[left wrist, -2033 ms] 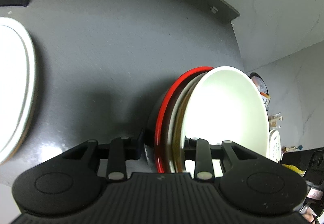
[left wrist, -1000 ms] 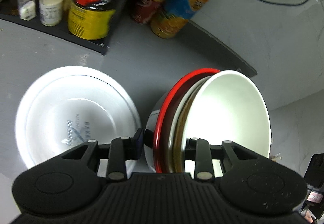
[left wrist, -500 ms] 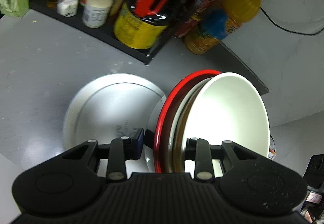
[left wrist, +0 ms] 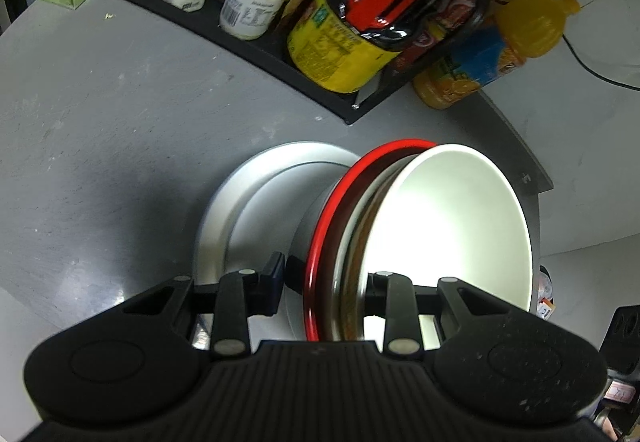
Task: Organize plates and bowls
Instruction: 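Lower the bowl stack with both grippers onto the 'BAKERY' plate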
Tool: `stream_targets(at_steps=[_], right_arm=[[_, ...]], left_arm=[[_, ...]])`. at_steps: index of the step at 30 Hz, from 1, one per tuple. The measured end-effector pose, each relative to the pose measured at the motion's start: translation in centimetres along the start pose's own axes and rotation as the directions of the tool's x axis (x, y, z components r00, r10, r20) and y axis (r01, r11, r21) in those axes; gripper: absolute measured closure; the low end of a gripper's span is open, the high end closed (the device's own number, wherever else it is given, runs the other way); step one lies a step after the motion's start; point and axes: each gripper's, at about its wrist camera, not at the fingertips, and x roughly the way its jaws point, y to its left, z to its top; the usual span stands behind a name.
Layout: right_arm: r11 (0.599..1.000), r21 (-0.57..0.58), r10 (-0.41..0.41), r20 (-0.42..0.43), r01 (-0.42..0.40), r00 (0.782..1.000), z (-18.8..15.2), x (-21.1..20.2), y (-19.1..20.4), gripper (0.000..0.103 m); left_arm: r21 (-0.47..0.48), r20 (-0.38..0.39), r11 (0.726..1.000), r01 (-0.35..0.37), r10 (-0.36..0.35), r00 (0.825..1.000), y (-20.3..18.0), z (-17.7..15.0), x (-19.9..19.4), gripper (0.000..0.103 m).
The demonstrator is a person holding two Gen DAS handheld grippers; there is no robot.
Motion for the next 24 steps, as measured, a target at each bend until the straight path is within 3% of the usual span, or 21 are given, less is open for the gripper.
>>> stream_targets(at_steps=[8, 24], right_arm=[[0.999, 0.029, -0.034, -0.021, 0.035, 0.999, -0.4, 1.8, 0.4, 0.066], [0.996, 0.080, -0.048, 0.012, 0.047, 0.999, 0.0, 1.8, 0.5, 0.062]], left_arm=[[0.003, -0.045, 1.000, 0.000, 0.001, 0.999, 1.7, 1.1, 1.7, 0.072], [0.055, -0.058, 0.998, -0.013, 0.017, 0.998, 1.1, 2.3, 1.9, 0.072]])
